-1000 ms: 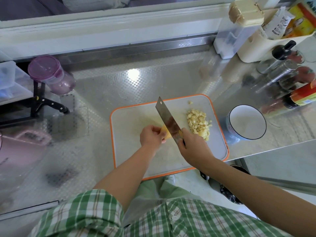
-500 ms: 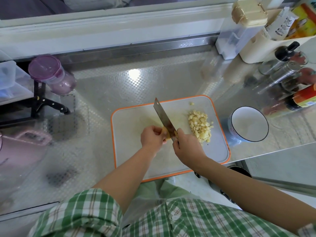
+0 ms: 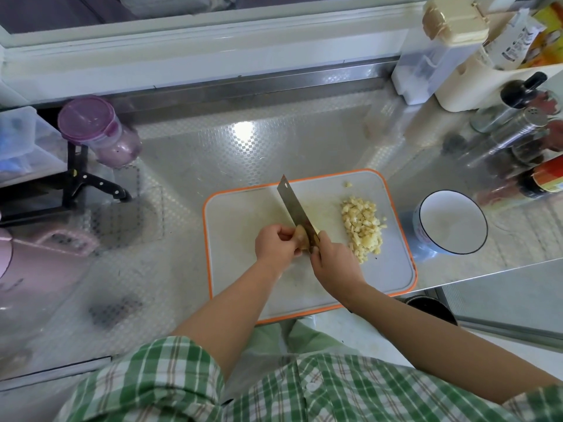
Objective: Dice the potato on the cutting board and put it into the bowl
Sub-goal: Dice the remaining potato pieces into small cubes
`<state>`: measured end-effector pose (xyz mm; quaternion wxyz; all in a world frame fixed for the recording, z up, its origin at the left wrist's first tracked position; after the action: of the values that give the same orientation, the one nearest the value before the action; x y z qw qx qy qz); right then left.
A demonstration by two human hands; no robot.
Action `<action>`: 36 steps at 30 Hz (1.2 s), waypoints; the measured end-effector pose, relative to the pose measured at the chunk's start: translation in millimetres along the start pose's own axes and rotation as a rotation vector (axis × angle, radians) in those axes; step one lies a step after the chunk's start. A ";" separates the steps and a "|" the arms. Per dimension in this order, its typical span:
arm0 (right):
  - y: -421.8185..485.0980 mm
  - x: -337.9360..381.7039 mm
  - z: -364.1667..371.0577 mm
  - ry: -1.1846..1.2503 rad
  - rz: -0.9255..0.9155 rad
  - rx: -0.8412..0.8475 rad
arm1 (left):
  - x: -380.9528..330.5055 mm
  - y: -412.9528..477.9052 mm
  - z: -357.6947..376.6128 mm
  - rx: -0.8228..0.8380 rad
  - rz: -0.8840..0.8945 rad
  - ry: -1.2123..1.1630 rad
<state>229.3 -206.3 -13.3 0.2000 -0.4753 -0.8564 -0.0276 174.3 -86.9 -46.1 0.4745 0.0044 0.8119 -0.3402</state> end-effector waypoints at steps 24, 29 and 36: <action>-7.8 3.4 -39.3 0.139 -0.001 0.003 | 8.3 3.7 -1.1 -0.043 -0.124 -0.082; -12.0 5.4 -35.7 0.122 0.014 0.015 | 5.6 2.5 -2.2 -0.037 -0.097 -0.070; -2.8 9.3 -24.7 0.051 0.008 0.007 | 1.3 1.8 -2.2 -0.037 -0.068 -0.038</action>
<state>230.5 -206.2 13.2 0.2235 -0.4773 -0.8491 -0.0361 172.5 -84.7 -47.4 0.4781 -0.0384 0.8085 -0.3411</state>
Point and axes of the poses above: each hand's wrist, its own y-axis towards the middle knuckle, its own z-axis out of the palm, x = y × z, the point moved 4 cm from there along y, towards the middle knuckle, and after that the axes turned 15 degrees about -x, right-handed, at the moved point
